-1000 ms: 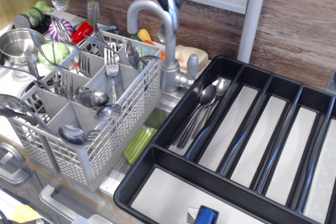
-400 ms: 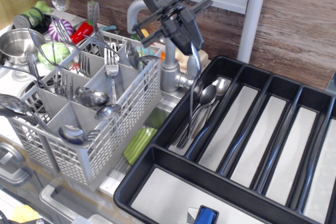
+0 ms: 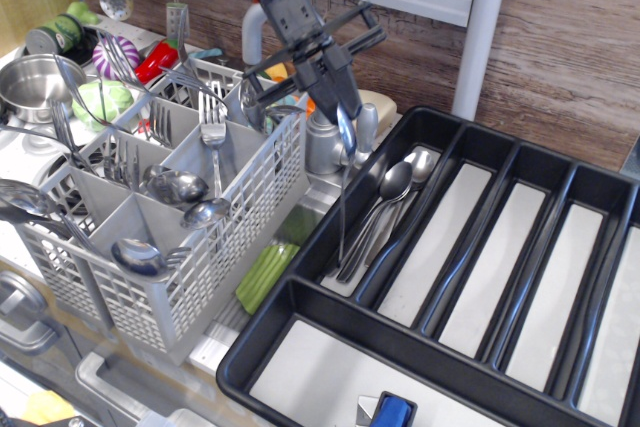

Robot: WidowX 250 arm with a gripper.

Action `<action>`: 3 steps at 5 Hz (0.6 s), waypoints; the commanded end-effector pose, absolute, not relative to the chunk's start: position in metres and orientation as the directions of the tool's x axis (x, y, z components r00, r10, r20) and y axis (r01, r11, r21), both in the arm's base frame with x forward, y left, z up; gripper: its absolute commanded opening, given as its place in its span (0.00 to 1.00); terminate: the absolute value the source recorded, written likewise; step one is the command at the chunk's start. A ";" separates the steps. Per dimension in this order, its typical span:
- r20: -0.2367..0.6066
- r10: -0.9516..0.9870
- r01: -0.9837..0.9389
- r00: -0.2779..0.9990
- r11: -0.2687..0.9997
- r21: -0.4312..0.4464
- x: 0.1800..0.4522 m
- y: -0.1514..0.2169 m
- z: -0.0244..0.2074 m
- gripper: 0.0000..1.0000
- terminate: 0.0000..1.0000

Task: Put small spoon from basket to tray

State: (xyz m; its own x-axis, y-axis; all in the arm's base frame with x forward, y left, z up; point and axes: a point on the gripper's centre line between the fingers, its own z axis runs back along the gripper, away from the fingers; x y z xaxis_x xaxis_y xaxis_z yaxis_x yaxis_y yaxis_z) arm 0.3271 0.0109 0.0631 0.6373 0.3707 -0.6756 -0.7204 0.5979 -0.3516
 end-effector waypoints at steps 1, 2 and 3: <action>-0.583 0.382 -0.674 0.717 0.595 -0.439 0.332 0.026 0.059 0.00 0.00; -0.502 0.394 -0.627 0.770 0.612 -0.482 0.328 0.031 0.042 1.00 0.00; -0.502 0.394 -0.627 0.770 0.612 -0.482 0.328 0.031 0.042 1.00 0.00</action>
